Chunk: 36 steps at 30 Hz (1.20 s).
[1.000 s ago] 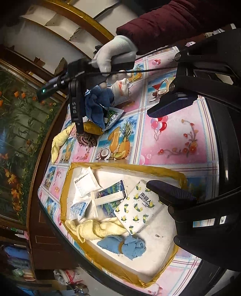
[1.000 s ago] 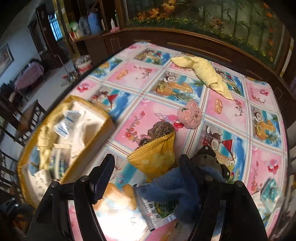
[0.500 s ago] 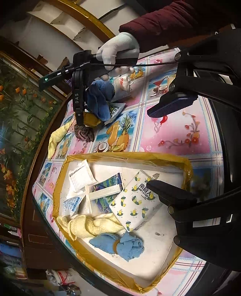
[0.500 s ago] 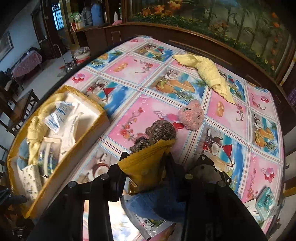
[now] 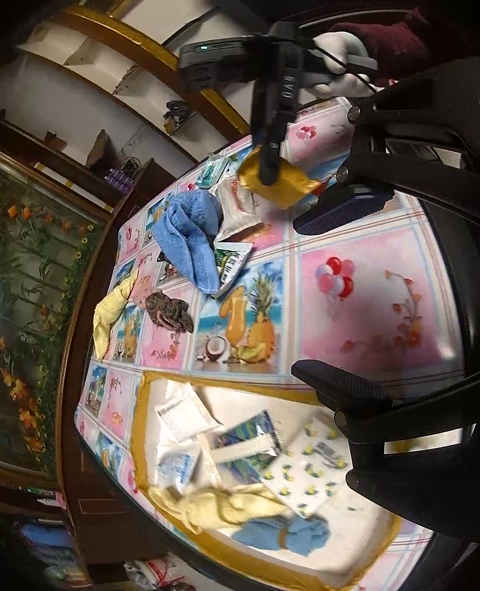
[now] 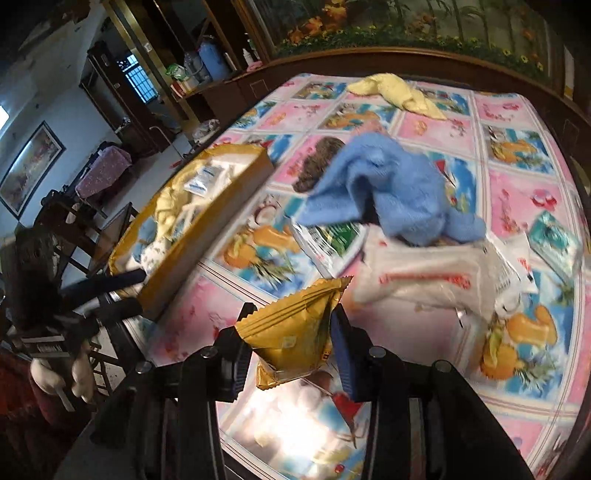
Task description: Organize soft objects
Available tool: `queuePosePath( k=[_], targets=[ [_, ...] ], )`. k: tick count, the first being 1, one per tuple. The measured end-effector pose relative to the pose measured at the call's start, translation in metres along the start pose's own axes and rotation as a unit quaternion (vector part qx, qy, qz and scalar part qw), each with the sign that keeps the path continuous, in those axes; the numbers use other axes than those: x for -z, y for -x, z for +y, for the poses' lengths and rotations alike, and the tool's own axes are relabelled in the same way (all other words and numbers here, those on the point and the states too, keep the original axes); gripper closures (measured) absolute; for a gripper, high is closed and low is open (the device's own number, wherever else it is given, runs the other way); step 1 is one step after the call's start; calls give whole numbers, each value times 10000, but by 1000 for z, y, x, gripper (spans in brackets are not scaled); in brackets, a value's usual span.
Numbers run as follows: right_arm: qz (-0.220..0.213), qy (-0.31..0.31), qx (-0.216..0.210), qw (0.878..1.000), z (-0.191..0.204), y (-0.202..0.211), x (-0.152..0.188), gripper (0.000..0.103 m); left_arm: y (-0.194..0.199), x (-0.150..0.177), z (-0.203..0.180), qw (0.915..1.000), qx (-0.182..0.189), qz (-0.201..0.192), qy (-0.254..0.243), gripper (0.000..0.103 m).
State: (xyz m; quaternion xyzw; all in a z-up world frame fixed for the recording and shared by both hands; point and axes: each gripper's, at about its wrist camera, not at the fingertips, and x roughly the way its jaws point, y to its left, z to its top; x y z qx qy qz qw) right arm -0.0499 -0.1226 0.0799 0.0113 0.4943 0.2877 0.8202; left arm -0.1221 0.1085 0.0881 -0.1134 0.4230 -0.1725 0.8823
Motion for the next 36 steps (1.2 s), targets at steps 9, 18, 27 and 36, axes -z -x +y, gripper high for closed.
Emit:
queuePosePath(
  k=[9,18,27,36],
  targets=[
    [-456,-336,11,9984,-35,-15,20,59,-96,-108,-9,9962,-757,299,-313,32],
    [-405,-332,66,9986,-46,-38,30,58,-203,-152,6,9882,-1177,931,-301,32],
    [-542,-570,-82,9969,-52,-20,45,61,-202,-145,18,9923,-798,935,130,63],
    [-841,-813,-515,9918,-39,1,54,77,-100,-119,25,9988,-102,186,435,63]
  ],
)
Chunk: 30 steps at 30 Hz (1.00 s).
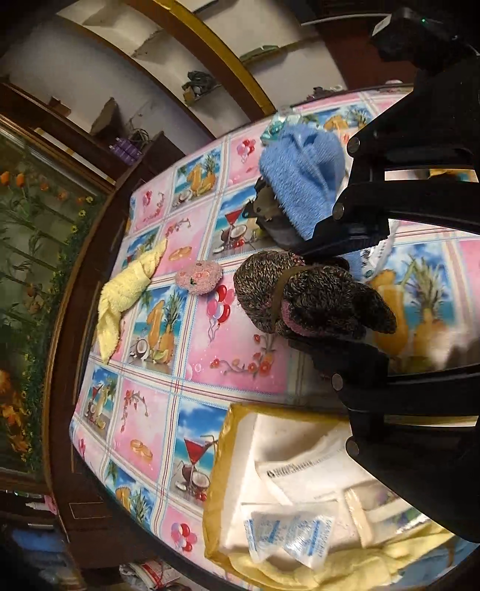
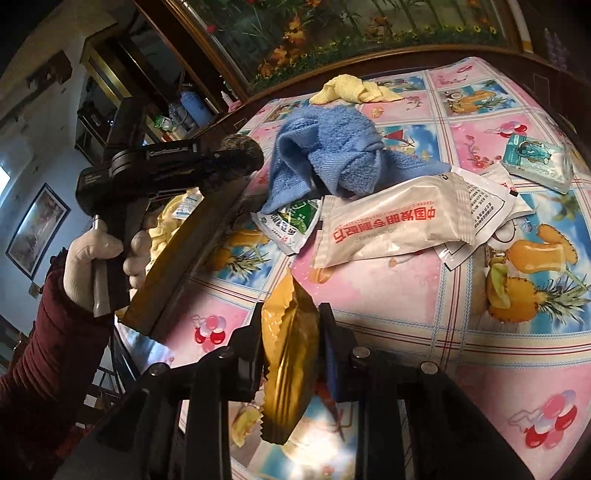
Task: Organize soft objects
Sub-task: 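Grasp the brown knitted plush with the left gripper while the right holds the yellow bag, then release the brown plush into the box with the left gripper while the right drops the yellow bag in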
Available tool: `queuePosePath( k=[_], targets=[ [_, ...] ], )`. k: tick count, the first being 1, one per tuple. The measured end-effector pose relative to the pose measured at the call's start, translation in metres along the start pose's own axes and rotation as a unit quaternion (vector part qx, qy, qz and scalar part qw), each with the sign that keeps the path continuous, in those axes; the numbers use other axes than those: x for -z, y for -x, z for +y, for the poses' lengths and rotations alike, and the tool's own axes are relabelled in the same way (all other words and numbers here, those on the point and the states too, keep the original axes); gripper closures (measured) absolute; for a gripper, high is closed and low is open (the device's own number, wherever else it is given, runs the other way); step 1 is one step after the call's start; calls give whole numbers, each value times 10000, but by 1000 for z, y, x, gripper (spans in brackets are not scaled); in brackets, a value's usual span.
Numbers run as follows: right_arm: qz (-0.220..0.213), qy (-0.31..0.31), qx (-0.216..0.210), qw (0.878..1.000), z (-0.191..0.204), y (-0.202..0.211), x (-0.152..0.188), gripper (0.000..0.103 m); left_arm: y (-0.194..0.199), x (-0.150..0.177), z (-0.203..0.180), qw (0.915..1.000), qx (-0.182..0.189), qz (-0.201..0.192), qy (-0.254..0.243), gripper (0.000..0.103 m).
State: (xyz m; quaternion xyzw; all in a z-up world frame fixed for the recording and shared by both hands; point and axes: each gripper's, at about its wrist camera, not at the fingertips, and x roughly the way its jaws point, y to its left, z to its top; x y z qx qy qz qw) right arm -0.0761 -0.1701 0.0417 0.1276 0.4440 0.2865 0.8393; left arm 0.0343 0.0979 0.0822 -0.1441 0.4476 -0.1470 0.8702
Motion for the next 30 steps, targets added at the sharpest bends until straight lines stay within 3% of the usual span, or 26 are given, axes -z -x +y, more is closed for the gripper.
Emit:
queuePosePath(
  k=[5,10,16,19,21,27,30],
  targets=[
    [-149,351,-70,9992,37,9,-8,77,84,31,36,9984,-36,-517,236,63],
    [-24,633,-438,9970,82,-8,-24,77,141,70,83,9925,-823,-824,368,63],
    [329,880,-875,9917,139,-61,-45,77,139,111,117,9783,-1927,-712,275,63],
    [504,965,-927,9897,165,-92,-58,77,118,119,121,9638,-2601,-591,-42,62],
    [569,1089,-819,9890,182,-114,-67,77,116,122,124,9638,-2596,-603,-102,60],
    [848,1169,-664,9873,214,-177,-93,77,132,132,137,9781,-1899,-785,335,57],
    [1150,1101,-542,9858,220,-217,-108,77,136,135,139,9799,-1786,-784,415,57]
  ],
)
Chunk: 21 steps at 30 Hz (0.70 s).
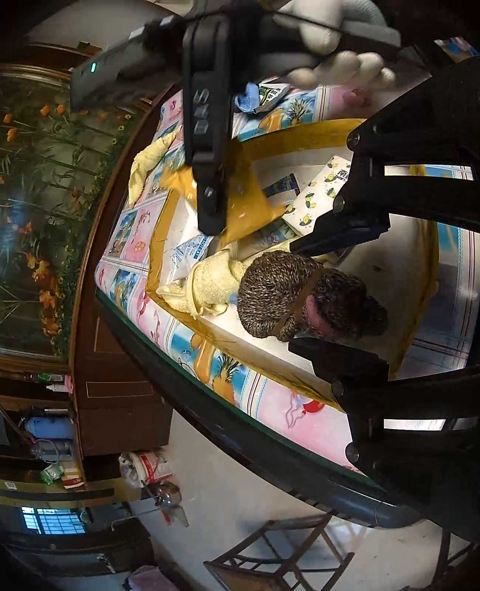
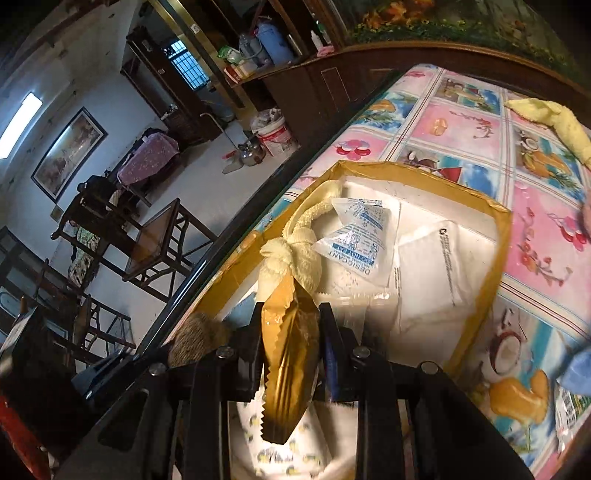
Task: Organize soft objects
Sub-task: 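Release the brown plush into the box with the left gripper while the right drops the yellow bag in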
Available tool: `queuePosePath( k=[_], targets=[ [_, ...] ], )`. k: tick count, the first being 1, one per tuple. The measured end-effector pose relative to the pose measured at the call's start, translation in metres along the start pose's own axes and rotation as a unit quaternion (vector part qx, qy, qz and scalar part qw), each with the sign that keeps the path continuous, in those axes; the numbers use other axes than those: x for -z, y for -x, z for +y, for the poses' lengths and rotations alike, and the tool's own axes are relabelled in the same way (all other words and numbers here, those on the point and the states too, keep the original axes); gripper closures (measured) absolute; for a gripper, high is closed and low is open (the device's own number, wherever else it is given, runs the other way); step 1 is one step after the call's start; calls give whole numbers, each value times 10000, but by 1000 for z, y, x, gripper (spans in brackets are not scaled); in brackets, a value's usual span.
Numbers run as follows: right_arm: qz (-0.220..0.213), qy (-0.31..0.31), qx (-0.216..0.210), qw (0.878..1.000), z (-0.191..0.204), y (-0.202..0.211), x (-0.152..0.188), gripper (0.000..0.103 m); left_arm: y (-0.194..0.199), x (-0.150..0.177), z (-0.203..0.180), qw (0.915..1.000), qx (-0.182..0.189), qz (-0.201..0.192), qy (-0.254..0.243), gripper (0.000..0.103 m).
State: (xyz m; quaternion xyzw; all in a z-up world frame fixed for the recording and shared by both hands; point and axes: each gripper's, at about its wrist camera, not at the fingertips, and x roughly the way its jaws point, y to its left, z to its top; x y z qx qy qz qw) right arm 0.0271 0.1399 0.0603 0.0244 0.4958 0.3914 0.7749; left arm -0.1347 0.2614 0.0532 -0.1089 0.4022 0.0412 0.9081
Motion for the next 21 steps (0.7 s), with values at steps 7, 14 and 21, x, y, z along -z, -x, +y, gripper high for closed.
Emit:
queuePosePath(
  k=[7,14,21],
  targets=[
    [170,-152,583,9980,-15,-28,-28,71,-6,-4,-6,9985,-236,179,-467,32],
    [-541,119,811,9952,1,30,-17,51,11,-3,-13,9988,-59,-75,-477,31],
    [-1220,437,1102,9854,8,91,14,47,48,5,-48,9978,-17,-383,-548,31]
  ],
)
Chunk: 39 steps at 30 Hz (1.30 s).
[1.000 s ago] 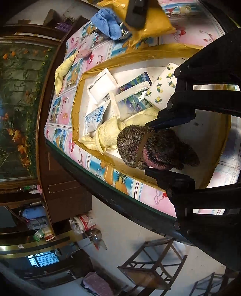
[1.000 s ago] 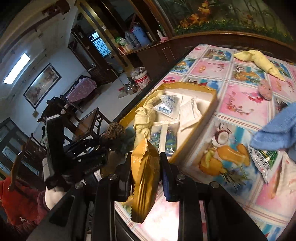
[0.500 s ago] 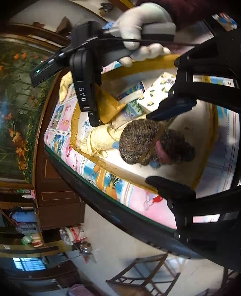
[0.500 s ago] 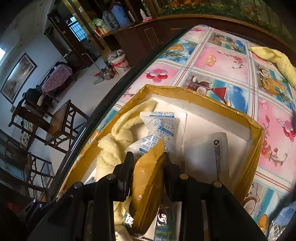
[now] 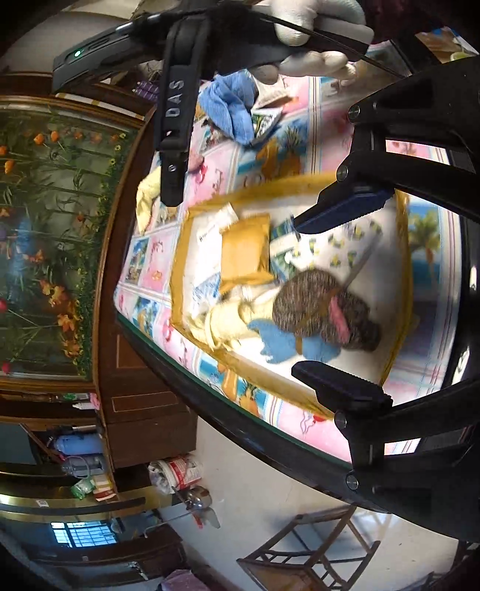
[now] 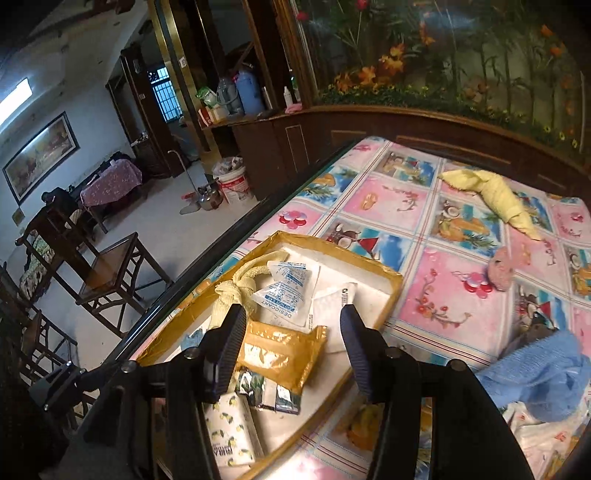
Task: Organize soft objects
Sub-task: 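Release the brown plush into the box with the left gripper while the right drops the yellow bag in, then move both open grippers back over the remaining items on the bed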
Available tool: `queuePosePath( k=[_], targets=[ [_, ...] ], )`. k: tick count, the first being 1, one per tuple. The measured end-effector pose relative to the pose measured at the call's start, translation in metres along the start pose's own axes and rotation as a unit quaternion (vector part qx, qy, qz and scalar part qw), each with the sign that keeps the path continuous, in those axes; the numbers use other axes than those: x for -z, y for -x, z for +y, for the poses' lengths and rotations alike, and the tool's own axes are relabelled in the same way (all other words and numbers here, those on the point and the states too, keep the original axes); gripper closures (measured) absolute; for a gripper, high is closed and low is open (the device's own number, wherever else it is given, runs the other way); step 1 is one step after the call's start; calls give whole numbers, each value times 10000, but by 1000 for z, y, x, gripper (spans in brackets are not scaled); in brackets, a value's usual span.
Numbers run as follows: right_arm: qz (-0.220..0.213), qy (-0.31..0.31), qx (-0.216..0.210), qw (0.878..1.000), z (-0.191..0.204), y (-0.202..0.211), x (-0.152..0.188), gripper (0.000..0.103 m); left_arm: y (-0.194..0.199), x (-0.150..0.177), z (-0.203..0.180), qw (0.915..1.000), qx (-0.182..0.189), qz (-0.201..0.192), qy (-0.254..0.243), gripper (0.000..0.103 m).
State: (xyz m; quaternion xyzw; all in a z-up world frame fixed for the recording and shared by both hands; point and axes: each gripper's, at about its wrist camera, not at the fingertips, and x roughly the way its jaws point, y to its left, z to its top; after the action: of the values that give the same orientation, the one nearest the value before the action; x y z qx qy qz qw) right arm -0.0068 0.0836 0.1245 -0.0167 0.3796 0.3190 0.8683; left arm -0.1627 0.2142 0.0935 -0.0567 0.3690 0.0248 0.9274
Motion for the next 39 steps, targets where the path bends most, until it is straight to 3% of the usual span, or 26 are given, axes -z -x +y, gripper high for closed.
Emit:
queuePosePath(
  k=[2,7,9,11,13,15,16,18,19,20,25,28,30,35,39],
  targets=[
    [-161,64,35,9998,-5,18,8,39,14,0,-16,9998,-15,-143,-103,31],
    [-351,-83,13,9993,-25,47,25,38,46,-2,-48,9976,-152,-600,-302,31],
    [-437,-221,-46,9988,-37,59,31,38,66,-5,-57,9943,-363,-936,-364,31],
    [-573,-338,-108,9977,-44,72,34,38,96,-8,-66,9832,-790,-1583,-440,31],
    [-780,-473,-204,9956,-52,90,36,38,132,-8,-70,9643,-1067,-2388,-412,25],
    [-1047,-559,-262,9926,-57,111,37,38,156,-6,-63,9484,-815,-3053,-269,1],
    [-1173,-579,-284,9910,-59,120,38,38,157,-5,-57,9483,-545,-3125,-135,0],
    [-1407,-565,-282,9880,-60,140,41,36,128,-16,-46,9769,31,-2134,125,0],
    [-1493,-539,-247,9870,-61,147,43,32,113,-17,-44,9854,133,-1678,265,4],
    [-1580,-496,-171,9860,-61,155,46,29,103,-13,-42,9873,107,-1535,385,6],
    [-1681,-258,327,9849,-66,180,56,28,100,-12,-49,9880,-21,-1478,445,6],
    [-1564,-355,393,9863,-79,194,51,28,114,-20,-63,9893,-99,-1435,239,6],
    [-1560,-392,527,9856,-86,214,39,28,132,-20,-74,9868,276,-1595,13,6],
    [-1830,-243,984,9779,-96,286,0,28,194,-41,-92,9709,1157,-2089,-179,6],
    [-1910,-87,1611,9682,-92,342,-26,23,240,-71,-97,9638,1437,-2221,-320,6]
  ],
)
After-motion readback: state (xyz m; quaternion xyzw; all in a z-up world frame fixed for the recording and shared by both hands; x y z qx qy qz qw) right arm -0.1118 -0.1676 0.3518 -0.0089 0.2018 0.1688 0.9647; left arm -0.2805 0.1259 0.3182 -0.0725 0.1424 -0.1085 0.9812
